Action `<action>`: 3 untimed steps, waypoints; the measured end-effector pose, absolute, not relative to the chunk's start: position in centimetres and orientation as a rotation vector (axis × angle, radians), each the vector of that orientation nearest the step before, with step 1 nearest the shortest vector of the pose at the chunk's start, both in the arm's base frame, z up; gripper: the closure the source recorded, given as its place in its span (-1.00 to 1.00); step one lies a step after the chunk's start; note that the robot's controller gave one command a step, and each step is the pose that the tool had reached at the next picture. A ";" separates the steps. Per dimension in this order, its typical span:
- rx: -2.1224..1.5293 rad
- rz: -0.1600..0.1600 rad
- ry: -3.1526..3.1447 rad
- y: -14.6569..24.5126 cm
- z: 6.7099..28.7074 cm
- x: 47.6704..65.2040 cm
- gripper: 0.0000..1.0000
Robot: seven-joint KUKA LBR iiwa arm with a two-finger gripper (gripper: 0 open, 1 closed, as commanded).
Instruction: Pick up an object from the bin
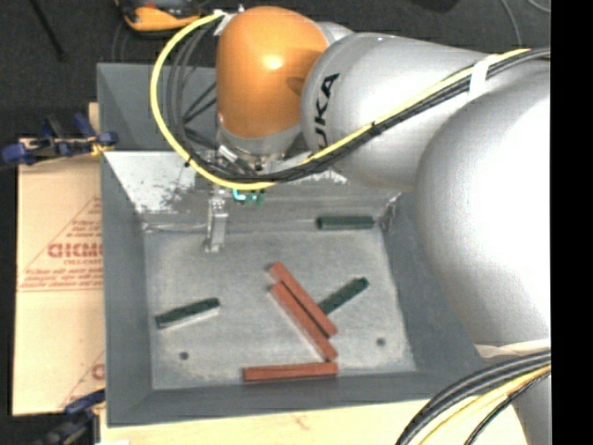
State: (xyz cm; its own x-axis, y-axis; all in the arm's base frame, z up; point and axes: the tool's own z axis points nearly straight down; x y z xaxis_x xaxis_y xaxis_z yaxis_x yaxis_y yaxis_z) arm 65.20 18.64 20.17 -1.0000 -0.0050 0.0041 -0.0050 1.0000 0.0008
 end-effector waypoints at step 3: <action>0.726 0.000 -3.060 20.3 13.1 60.4 -1.00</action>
Offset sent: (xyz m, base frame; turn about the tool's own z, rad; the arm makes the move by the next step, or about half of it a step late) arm -0.0704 0.0113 -0.1317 -0.2999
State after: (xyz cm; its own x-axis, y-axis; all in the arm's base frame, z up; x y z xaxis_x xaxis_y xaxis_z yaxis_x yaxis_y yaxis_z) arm 60.44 20.32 13.11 -0.8933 -0.4494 -0.0031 -0.4494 0.8934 -0.0009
